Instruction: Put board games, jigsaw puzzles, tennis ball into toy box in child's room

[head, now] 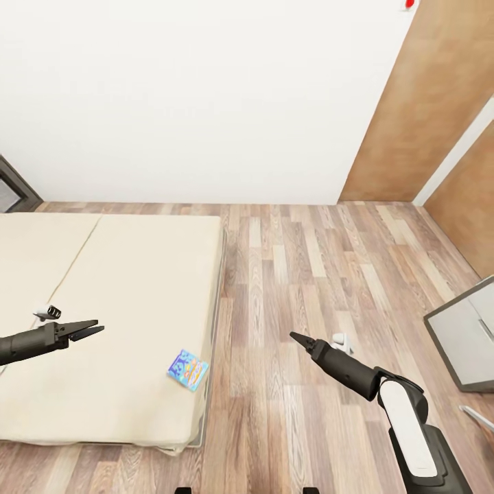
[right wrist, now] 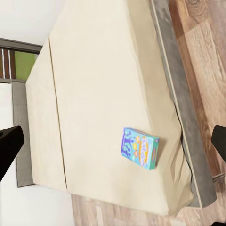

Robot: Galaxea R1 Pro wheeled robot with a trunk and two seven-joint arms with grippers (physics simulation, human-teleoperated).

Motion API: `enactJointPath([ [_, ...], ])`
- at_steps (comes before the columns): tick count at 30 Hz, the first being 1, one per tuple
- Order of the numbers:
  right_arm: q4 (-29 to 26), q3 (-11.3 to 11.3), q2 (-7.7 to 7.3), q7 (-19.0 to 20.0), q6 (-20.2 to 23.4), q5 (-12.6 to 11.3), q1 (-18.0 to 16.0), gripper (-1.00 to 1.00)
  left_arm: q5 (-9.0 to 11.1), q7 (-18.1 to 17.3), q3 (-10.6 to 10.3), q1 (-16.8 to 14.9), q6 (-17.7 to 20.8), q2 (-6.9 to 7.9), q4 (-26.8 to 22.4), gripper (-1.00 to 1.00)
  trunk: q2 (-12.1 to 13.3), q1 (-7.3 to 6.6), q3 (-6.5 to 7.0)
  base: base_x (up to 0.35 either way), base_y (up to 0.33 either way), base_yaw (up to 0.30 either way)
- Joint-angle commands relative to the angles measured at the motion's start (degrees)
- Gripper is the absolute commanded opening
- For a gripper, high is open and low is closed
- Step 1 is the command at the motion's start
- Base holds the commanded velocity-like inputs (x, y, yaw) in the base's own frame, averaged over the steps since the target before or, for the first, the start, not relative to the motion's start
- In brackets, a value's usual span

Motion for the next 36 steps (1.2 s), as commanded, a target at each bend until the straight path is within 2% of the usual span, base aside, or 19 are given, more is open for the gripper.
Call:
enactJointPath([
  [1,0.0,-0.1,0.04,0.4,0.3,0.4,0.0,1.0,0.0,-0.2,0.0,0.0,0.6,0.02,0.0,1.0,-0.1,0.03,0.01,0.0,0.0,0.0],
  [36,0.0,0.2,0.07,0.4,-0.5,0.3,0.0,1.0,0.1,-0.2,0.0,0.0,0.6,0.02,0.0,1.0,-0.1,0.03,3.21,0.0,0.0,0.0],
])
